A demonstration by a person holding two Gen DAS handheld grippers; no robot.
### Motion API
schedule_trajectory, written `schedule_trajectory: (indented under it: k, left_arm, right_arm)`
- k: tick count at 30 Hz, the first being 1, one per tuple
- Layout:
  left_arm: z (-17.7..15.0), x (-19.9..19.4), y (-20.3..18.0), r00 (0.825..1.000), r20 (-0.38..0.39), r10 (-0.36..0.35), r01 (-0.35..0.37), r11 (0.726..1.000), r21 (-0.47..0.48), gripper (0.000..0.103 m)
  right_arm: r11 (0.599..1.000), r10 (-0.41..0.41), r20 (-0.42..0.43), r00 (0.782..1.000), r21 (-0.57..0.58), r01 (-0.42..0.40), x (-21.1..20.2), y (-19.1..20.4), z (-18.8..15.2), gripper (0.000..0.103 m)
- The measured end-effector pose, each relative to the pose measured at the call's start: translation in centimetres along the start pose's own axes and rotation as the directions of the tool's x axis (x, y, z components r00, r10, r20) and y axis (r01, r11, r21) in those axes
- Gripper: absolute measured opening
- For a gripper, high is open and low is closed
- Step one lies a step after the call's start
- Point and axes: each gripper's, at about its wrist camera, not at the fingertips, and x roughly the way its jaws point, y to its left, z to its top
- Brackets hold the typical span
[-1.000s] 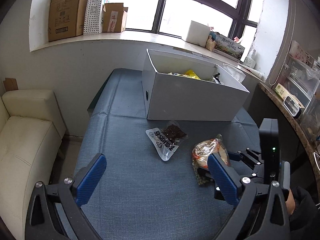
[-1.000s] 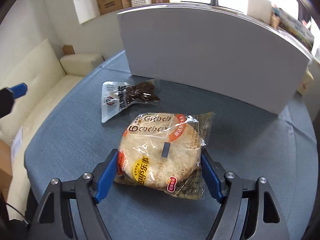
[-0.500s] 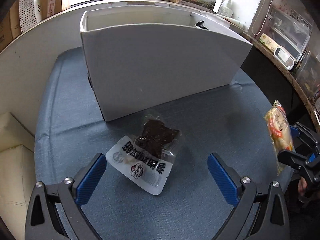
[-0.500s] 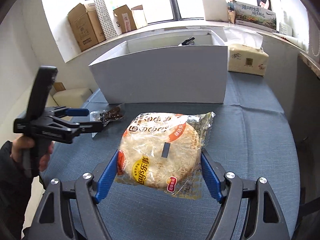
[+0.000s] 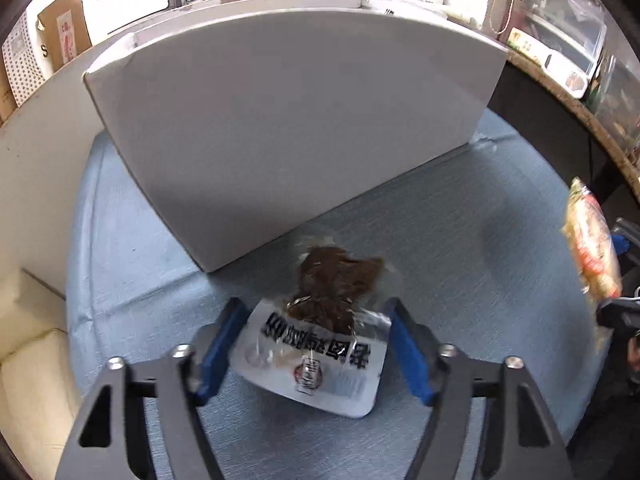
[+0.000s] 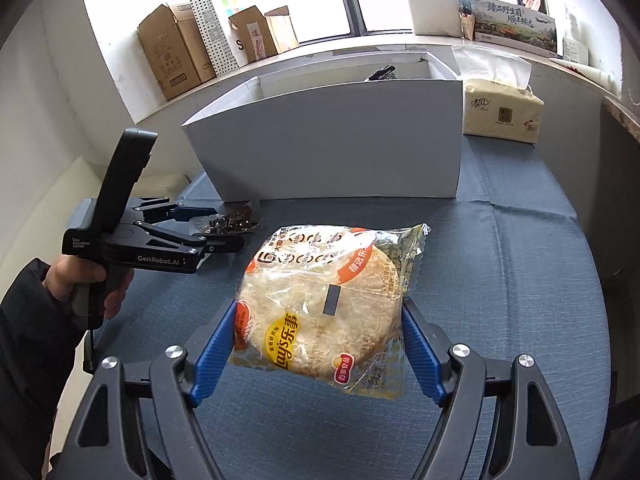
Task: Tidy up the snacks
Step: 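Grasp the beef jerky packet with left while right holds the pastry bag, then drop the pastry bag into the box with right while left drops the jerky packet in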
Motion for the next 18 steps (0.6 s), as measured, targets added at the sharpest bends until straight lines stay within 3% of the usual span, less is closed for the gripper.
schedule_trajectory:
  k: [2, 8, 18]
  left_arm:
    - [0.0, -0.5, -0.1, 0.999, 0.013, -0.036, 0.036, 0.999, -0.004, 0.066]
    - [-1.7, -2.5, -0.1, 0.998, 0.049, -0.032, 0.034, 0.999, -0.021, 0.066]
    - [-4.0, -10.7, -0.4, 0.977, 0.212, -0.001, 0.030, 0.991, -0.131, 0.066]
  right_arm:
    - [1.000, 0.000, 0.003, 1.000, -0.001, 0.000, -0.1, 0.0, 0.0, 0.082]
    - [1.000, 0.006, 0.005, 1.000, 0.004, -0.006, -0.1, -0.3, 0.0, 0.082]
    - [1.000, 0.013, 0.041, 0.999, -0.011, -0.013, -1.4, 0.4, 0.5, 0.082]
